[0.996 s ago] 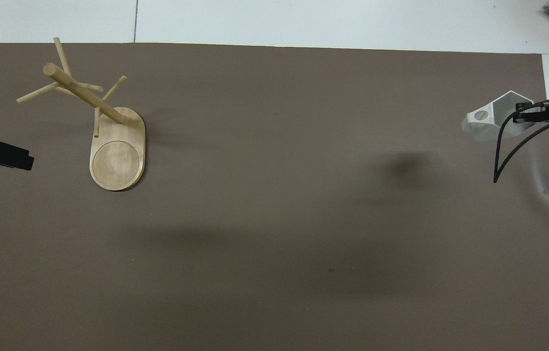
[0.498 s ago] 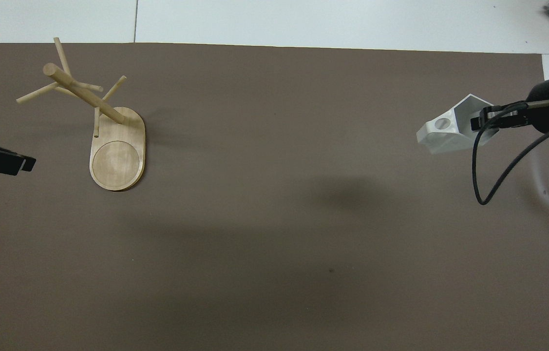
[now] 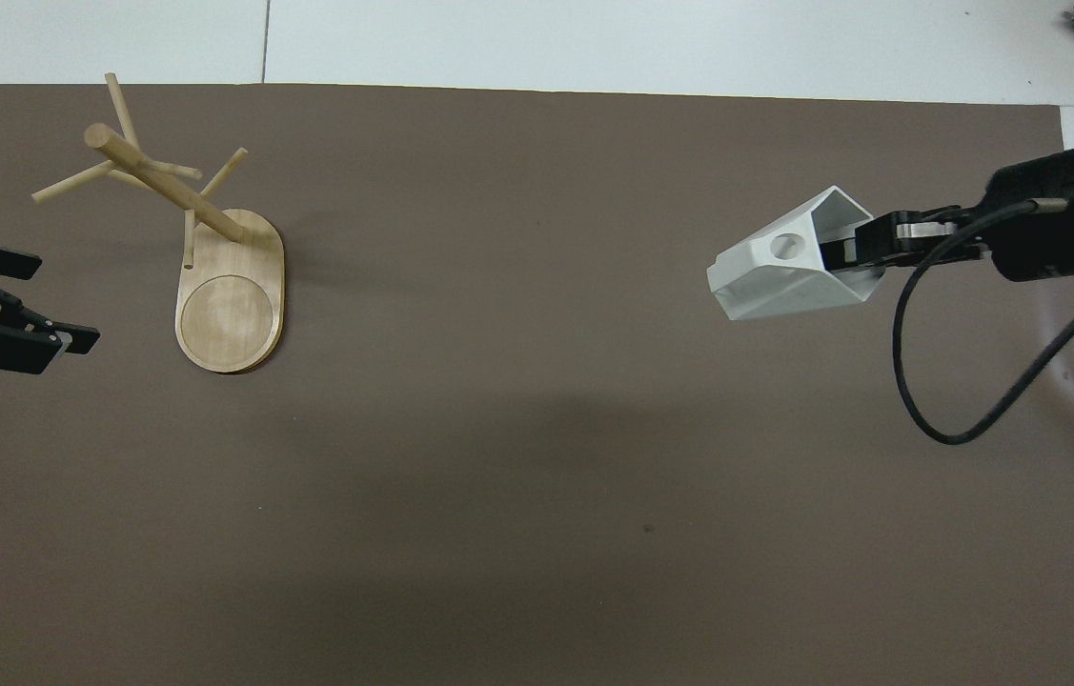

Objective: Hang cup on rack
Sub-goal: 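Carry the cup toward the left gripper while the left gripper approaches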

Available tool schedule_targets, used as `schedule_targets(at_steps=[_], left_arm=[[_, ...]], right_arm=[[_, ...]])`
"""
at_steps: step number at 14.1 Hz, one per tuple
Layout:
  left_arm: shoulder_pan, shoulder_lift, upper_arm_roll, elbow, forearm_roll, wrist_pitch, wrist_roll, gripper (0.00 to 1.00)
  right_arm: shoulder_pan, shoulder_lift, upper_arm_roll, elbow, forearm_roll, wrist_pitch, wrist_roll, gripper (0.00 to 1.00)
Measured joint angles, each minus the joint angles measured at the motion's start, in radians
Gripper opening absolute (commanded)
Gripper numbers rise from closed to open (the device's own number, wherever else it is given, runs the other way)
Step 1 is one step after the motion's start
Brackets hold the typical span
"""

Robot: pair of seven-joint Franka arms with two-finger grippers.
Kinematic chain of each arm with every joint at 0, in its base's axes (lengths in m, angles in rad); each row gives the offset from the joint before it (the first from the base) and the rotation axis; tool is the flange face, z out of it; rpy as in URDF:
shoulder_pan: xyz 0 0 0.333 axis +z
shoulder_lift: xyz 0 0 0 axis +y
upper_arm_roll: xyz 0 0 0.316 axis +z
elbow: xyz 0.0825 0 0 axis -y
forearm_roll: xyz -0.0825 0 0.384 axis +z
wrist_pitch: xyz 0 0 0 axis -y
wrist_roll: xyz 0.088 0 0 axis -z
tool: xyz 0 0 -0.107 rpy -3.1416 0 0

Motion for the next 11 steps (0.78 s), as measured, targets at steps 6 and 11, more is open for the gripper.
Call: schedule_targets(at_steps=[6, 11], left_arm=[[-0.002, -0.023, -0.017, -0.047, -0.147, 0.0, 0.071, 1.0], [-0.063, -0.034, -0.033, -0.06, -0.22, -0.001, 0.129, 1.0]], right_arm=[[0.082, 0.022, 0.093, -0.039, 0.146, 0.192, 0.218, 0.0], [0.244, 0.089, 0.095, -0.045, 0.173, 0.401, 0.37, 0.0]])
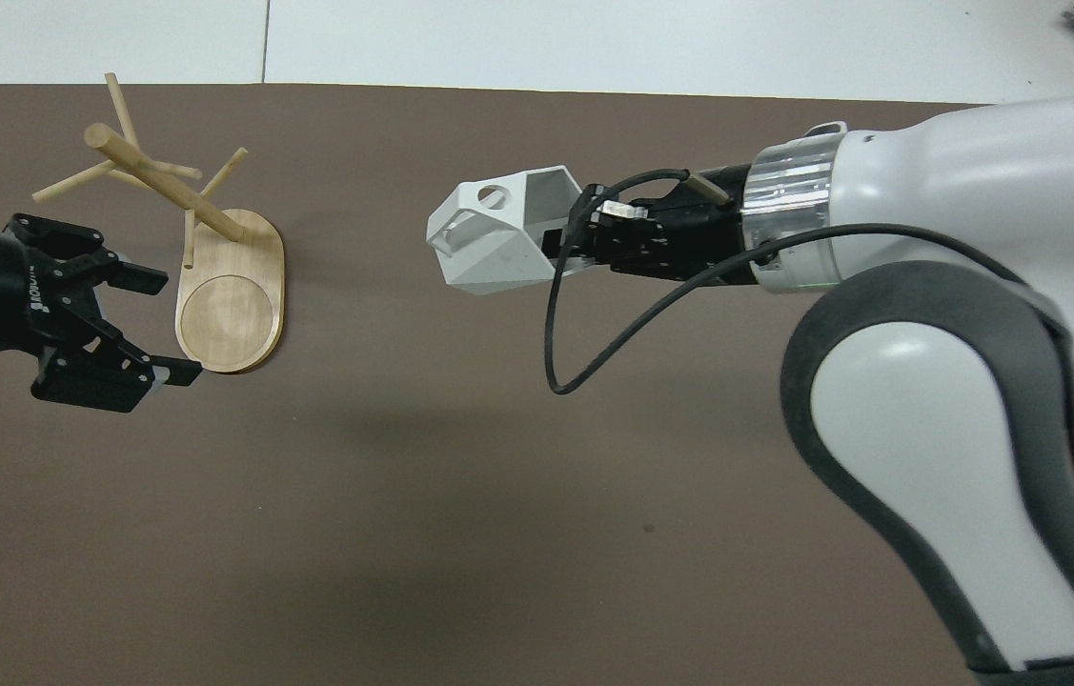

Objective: Hang cup on rack
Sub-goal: 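Carry the cup toward the left gripper while the left gripper approaches, then close the left gripper on the cup held by the right gripper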

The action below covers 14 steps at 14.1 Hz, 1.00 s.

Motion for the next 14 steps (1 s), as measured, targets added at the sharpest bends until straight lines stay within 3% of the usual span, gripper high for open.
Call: schedule_targets(at_steps=[4, 9, 14], left_arm=[[-0.085, -0.003, -0.007, -0.001, -0.001, 0.04, 0.004, 1.0], [-0.093, 0.017, -0.007, -0.023, -0.065, 0.074, 0.071, 1.0], [-0.096, 0.053, -0.009, -0.043, -0.094, 0.114, 0.149, 1.0]], right_arm=[[0.072, 0.031, 0.0, 0.0, 0.0, 0.052, 0.011, 0.0], [0.09, 0.047, -0.002, 0.0, -0.088, -0.002, -0.051, 0.0], [0.072, 0.047, -0.01, 0.0, -0.092, -0.031, -0.149, 0.0]])
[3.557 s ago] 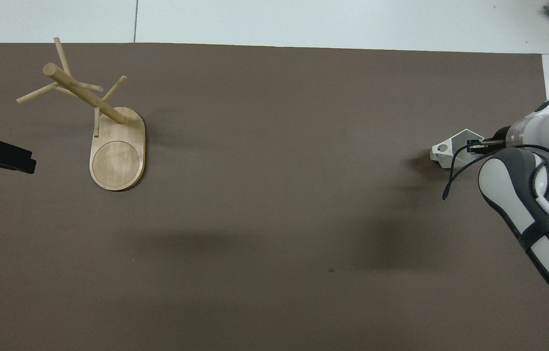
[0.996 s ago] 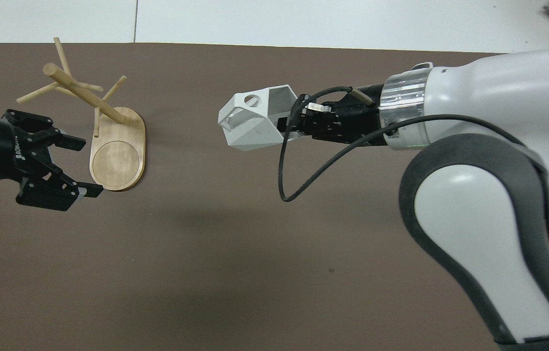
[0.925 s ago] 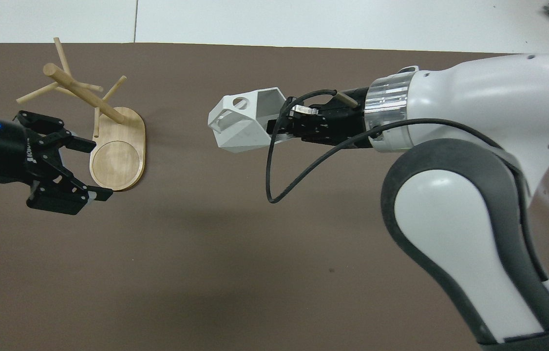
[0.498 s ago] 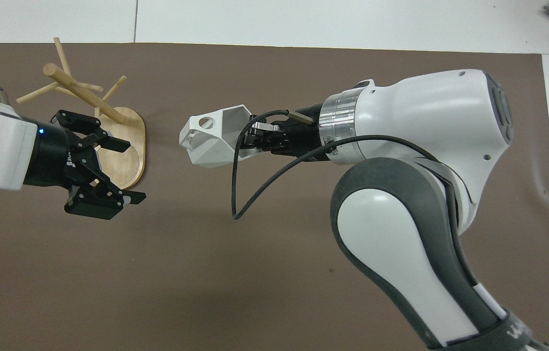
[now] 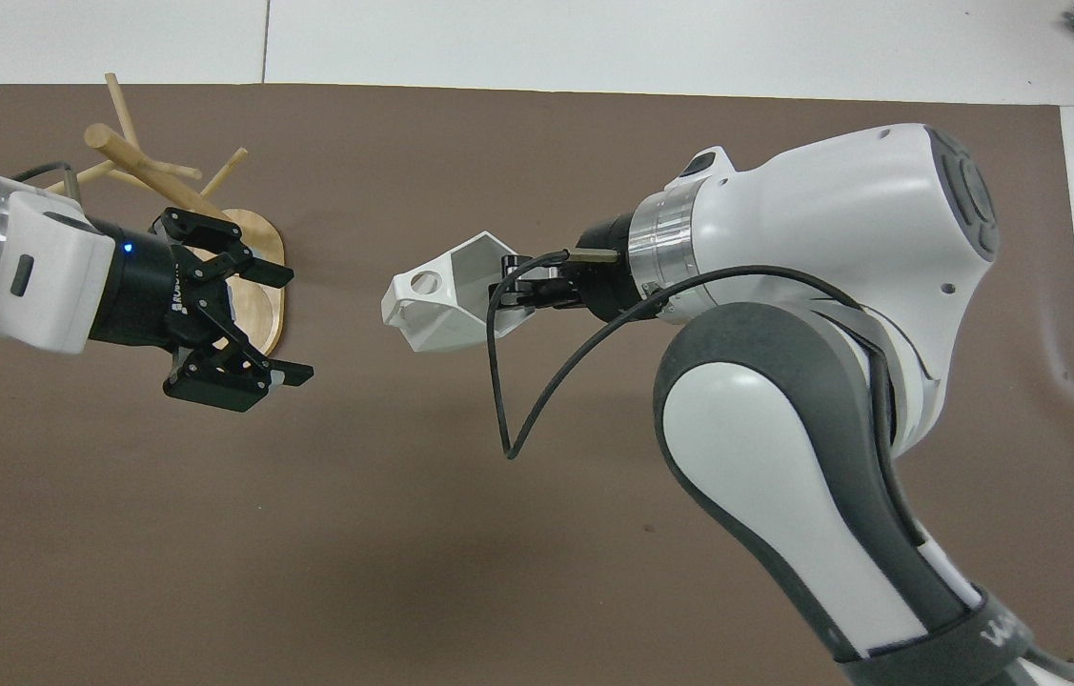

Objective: Hang cup on rack
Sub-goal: 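Close the left gripper on the cup held by the right gripper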

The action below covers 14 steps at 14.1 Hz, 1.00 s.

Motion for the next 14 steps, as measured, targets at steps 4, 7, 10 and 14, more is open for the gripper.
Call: schedule_targets(at_steps=[4, 7, 10, 14], left_arm=[[-0.027, -0.006, -0.004, -0.074, -0.08, 0.115, 0.01, 1.0], [-0.073, -0.022, -0.006, -0.115, -0.087, 0.184, 0.01, 1.0], [-0.111, -0.029, -0.007, -0.121, -0.088, 0.225, 0.01, 1.0], [-0.134, -0.029, -0.007, -0.133, -0.088, 0.281, 0.008, 1.0]], right_arm=[[-0.007, 0.003, 0.0, 0.014, 0.0, 0.001, -0.008, 0.0], [-0.003, 0.016, 0.002, 0.021, 0.002, 0.012, -0.002, 0.0], [0.0, 0.037, 0.004, 0.036, 0.002, 0.026, 0.01, 0.0], [0.001, 0.054, 0.003, 0.058, 0.002, 0.027, 0.011, 0.0]])
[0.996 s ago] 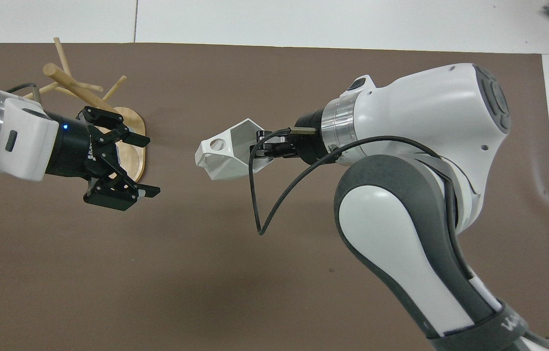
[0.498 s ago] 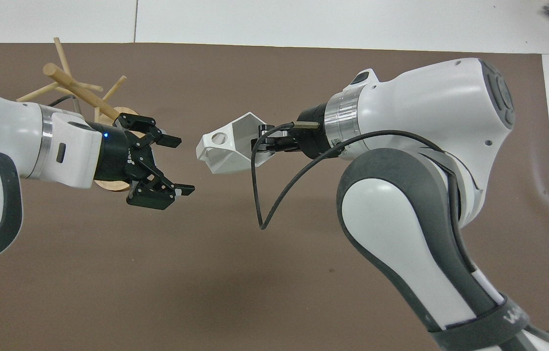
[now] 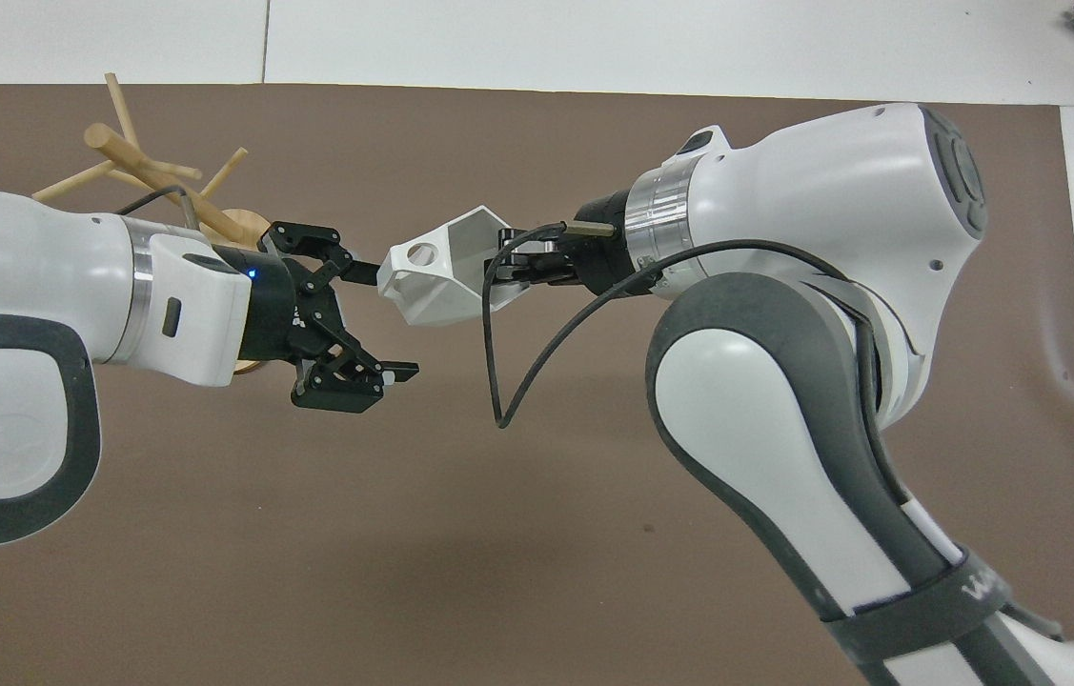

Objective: Hang cup on rack
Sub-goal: 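Close the left gripper on the cup held by the right gripper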

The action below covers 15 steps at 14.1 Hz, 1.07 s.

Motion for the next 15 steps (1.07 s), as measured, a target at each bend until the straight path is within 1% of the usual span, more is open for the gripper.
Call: schedule_targets(at_steps=[4, 11, 15], left_arm=[[-0.022, 0.017, 0.0, -0.012, 0.0, 0.061, -0.003, 1.0], [-0.03, 0.046, 0.001, -0.013, -0.005, 0.148, -0.017, 1.0], [-0.052, 0.051, 0.0, -0.013, -0.008, 0.181, -0.043, 1.0]], right_arm=[[0.0, 0.006, 0.0, 0.007, 0.0, 0.0, 0.0, 0.0], [0.001, 0.007, 0.0, 0.009, 0.0, 0.0, 0.0, 0.0], [0.001, 0.007, 0.0, 0.009, 0.0, 0.0, 0.001, 0.0]])
